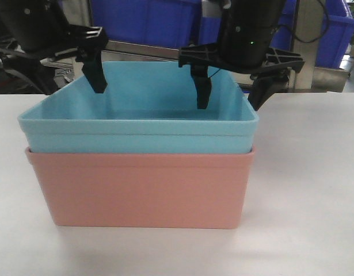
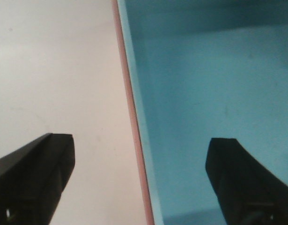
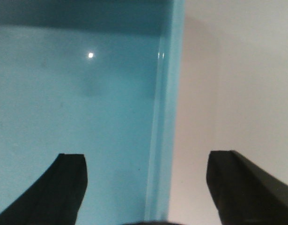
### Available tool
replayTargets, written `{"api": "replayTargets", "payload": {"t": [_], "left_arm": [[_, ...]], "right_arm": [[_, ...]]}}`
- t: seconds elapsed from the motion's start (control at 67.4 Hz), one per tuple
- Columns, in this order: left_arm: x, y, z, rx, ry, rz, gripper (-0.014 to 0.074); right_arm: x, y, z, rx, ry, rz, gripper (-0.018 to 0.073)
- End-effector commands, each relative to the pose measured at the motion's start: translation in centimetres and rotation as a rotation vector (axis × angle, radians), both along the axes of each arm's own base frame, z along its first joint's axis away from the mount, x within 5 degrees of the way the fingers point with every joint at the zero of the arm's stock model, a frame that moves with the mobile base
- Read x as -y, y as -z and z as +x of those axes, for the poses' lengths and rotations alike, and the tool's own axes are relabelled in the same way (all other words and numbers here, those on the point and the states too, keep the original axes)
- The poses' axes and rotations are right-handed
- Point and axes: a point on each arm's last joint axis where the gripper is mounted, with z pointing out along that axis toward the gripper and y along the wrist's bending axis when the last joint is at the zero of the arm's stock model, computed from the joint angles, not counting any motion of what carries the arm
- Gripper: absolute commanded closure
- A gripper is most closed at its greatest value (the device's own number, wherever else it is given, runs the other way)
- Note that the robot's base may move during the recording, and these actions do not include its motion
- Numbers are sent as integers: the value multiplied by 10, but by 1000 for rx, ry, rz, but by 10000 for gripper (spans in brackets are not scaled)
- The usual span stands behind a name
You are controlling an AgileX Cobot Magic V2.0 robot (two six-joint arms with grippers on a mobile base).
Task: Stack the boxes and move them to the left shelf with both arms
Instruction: 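Lower both grippers onto opposite walls of the stacked bins and grip, then lift the stacked bins off the table with both grippers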
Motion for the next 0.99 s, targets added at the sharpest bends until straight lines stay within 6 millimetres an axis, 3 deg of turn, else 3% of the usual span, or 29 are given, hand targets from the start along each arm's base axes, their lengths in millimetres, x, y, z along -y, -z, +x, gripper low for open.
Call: {"api": "replayTargets", "payload": {"t": [0.0,0.208,0.282,0.386,0.519,0.564,0.623,0.801,0.98], "left_arm": [[2,-20,4,82,-18,-54,180],[5,7,13,21,-21,-34,273],[6,13,15,2,-22,-30,325],[7,20,16,-19,-22,-24,430],[7,22,15,-33,-23,-23,610],[7,22,15,-35,-25,-28,611],[8,22,15,-39,-28,-36,605],[8,17,12,-72,-28,-43,605],[5,-16,1,-29,-51,-85,605]], "right_arm": [[-2,-26,5,107,-22,41,-54],[-4,-7,9,69,-22,21,-52],[-5,-5,10,66,-22,19,-12],[-5,-5,10,64,-22,18,139],[-4,-4,9,55,-20,12,432],[-4,-4,9,54,-20,12,527],[-4,-4,9,56,-21,13,491],[-2,-8,7,48,-17,6,511],[3,-34,-2,89,-16,15,511]]}}
